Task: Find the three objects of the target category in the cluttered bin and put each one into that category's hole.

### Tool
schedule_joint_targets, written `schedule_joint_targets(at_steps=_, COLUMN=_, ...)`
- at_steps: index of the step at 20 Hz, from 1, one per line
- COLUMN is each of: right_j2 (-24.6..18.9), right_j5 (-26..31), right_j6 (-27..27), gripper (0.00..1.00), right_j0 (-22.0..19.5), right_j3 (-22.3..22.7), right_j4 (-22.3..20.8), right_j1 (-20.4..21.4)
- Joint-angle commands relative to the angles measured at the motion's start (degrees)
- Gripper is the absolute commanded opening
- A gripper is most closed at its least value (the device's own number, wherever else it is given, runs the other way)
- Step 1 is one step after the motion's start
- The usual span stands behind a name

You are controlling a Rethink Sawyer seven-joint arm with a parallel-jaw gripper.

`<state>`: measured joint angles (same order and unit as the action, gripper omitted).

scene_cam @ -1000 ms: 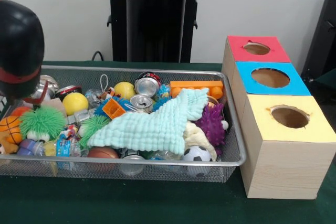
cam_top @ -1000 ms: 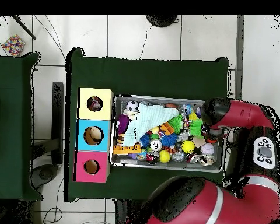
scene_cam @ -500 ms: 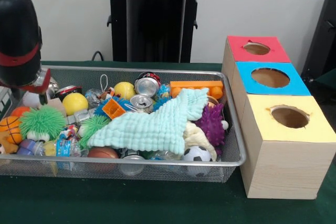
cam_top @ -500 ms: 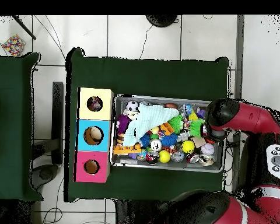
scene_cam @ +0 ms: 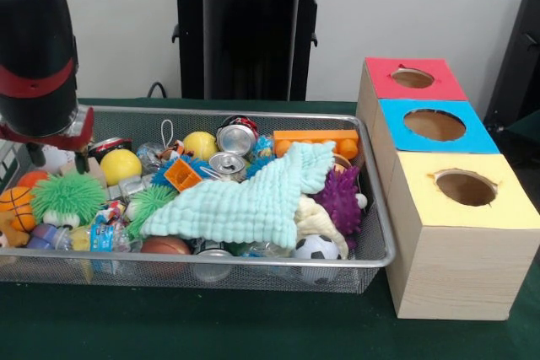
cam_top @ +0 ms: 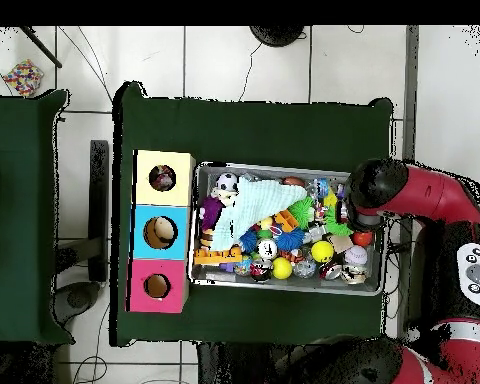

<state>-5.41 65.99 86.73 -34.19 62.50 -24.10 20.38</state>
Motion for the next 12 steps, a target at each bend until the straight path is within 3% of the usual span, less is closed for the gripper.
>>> schedule_joint_targets(at_steps=1, right_j2=-7.3, right_j5=1.5, right_j6=-16.1, gripper=1.0, right_j0=-1.2, right_j3=5.6, right_j4=-0.6, right_j1=0.3)
schedule_joint_targets(at_steps=12, right_j2=-8.0, right_j5=2.8, right_j6=-15.3, gripper=1.0, right_j0=-1.4, right_j3=4.3, right_j4=-1.5, right_j1=-0.9)
